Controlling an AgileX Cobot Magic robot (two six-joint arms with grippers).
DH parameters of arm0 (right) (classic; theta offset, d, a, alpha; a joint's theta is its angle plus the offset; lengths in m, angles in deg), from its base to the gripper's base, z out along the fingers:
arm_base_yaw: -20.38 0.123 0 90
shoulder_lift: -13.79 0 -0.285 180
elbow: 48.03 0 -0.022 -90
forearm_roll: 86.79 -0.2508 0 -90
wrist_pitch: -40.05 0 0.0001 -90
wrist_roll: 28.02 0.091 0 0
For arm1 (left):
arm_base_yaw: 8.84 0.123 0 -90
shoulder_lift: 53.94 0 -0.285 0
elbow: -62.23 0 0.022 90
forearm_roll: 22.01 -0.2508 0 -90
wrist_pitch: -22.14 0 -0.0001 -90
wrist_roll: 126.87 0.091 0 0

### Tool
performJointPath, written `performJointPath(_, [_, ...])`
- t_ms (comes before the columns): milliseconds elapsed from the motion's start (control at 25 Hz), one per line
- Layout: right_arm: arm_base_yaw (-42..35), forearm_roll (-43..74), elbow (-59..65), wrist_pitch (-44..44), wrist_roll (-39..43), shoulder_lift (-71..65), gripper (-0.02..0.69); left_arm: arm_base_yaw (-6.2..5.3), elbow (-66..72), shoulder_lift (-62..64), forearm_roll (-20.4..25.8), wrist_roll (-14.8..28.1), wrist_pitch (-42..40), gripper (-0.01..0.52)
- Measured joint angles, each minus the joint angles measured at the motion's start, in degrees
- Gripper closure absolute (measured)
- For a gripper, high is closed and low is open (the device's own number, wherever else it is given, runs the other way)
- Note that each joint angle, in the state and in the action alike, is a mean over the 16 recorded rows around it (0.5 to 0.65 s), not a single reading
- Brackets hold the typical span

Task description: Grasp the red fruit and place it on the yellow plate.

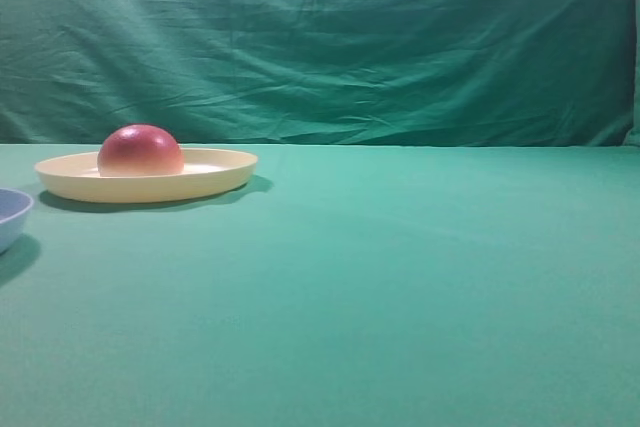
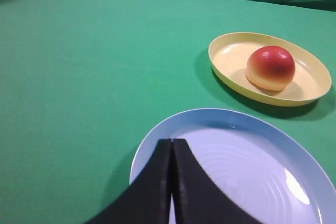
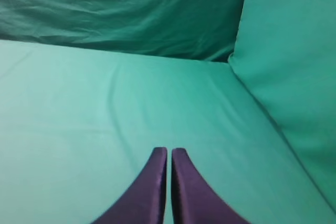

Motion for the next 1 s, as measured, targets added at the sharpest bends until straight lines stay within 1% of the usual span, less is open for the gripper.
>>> performJointPath(280, [0.0, -0.06, 2.66, 1.08, 0.61, 0.0, 0.665, 0.0, 0.0, 0.0, 0.0, 0.0, 0.0, 0.514])
performJointPath(1000, [0.0, -0.06, 2.83, -0.69, 1.31, 0.0, 0.665, 0.0, 0.0, 0.0, 0.0, 0.0, 0.0, 0.514])
